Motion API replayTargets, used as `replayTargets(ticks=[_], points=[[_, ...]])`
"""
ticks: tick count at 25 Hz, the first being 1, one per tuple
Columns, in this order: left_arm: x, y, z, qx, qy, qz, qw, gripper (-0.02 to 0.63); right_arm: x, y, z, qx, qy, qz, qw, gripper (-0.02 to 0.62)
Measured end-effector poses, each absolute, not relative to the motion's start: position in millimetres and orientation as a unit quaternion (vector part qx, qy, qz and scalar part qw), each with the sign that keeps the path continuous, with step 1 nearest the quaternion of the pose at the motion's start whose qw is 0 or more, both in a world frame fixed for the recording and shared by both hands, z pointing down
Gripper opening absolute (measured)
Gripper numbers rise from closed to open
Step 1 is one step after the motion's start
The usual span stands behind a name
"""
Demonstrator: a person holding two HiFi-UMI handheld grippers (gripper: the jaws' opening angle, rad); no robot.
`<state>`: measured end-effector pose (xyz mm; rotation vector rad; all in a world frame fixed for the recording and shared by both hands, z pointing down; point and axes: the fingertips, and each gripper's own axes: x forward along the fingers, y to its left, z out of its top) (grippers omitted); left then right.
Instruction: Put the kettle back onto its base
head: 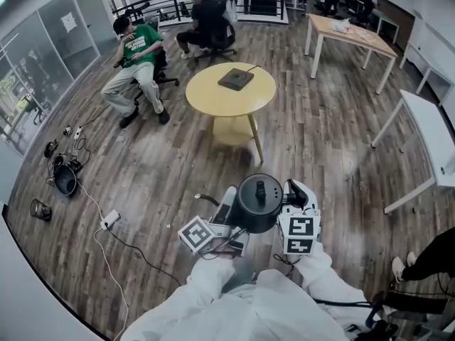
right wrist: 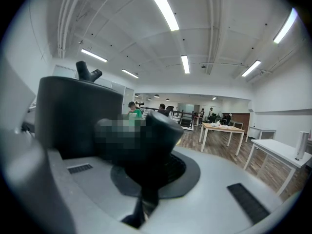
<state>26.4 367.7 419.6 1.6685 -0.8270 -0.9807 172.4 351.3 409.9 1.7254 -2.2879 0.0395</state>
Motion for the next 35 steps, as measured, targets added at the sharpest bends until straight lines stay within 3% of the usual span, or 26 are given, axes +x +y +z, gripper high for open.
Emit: replayTargets(ticks=[17, 35], points=[[-1, 287, 427, 0.681, -0.34, -0.418, 0.495, 0.523, 143, 268, 418, 0.586, -0.797, 0.009, 0.144, 0.015], [-48, 121, 429, 0.685, -0.34, -0.406, 0.5, 0.523, 97, 104, 421, 0.595, -0.79, 0.015, 0.144, 0.015]])
